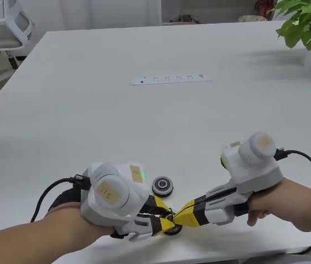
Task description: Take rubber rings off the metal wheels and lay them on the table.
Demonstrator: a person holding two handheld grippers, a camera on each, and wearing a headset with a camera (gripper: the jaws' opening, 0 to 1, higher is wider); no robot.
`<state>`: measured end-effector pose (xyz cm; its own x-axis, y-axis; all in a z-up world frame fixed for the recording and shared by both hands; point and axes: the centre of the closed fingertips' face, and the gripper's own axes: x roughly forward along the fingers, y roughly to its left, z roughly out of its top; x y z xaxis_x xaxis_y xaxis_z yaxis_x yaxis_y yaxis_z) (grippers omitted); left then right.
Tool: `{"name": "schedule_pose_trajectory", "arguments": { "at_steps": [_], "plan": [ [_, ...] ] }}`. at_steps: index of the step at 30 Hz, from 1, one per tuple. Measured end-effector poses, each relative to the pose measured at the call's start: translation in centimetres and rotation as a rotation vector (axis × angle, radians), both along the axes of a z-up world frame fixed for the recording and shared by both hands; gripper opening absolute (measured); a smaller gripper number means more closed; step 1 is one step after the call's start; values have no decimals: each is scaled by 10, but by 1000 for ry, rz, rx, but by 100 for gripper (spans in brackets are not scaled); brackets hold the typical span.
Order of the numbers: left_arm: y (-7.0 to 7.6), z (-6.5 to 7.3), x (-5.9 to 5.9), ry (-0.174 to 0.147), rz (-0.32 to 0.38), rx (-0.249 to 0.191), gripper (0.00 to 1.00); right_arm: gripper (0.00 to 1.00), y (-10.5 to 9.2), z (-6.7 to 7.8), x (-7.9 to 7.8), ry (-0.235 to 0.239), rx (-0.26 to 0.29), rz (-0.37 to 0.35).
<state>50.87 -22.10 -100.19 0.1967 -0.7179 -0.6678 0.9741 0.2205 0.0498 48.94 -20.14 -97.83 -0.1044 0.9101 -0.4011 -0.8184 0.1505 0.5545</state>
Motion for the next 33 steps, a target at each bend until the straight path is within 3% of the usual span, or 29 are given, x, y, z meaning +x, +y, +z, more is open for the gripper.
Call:
{"name": "schedule_pose_trajectory", "arguments": {
  "at_steps": [1,2,17,33],
  "plan": [
    [0,0,0,-1,-1,-1,12,0,-7,-9,4,-86,-64,22],
    [0,0,0,-1,0,-1,12,0,-4,-6,2,-47,-48,6],
    [-1,1,0,-8,-10,-17,13,0,-16,-18,7,-74,-78,4],
    [2,2,0,-8,-35,-6,14,0,-19,-14,15,-78,-57,-26]
  ]
}}
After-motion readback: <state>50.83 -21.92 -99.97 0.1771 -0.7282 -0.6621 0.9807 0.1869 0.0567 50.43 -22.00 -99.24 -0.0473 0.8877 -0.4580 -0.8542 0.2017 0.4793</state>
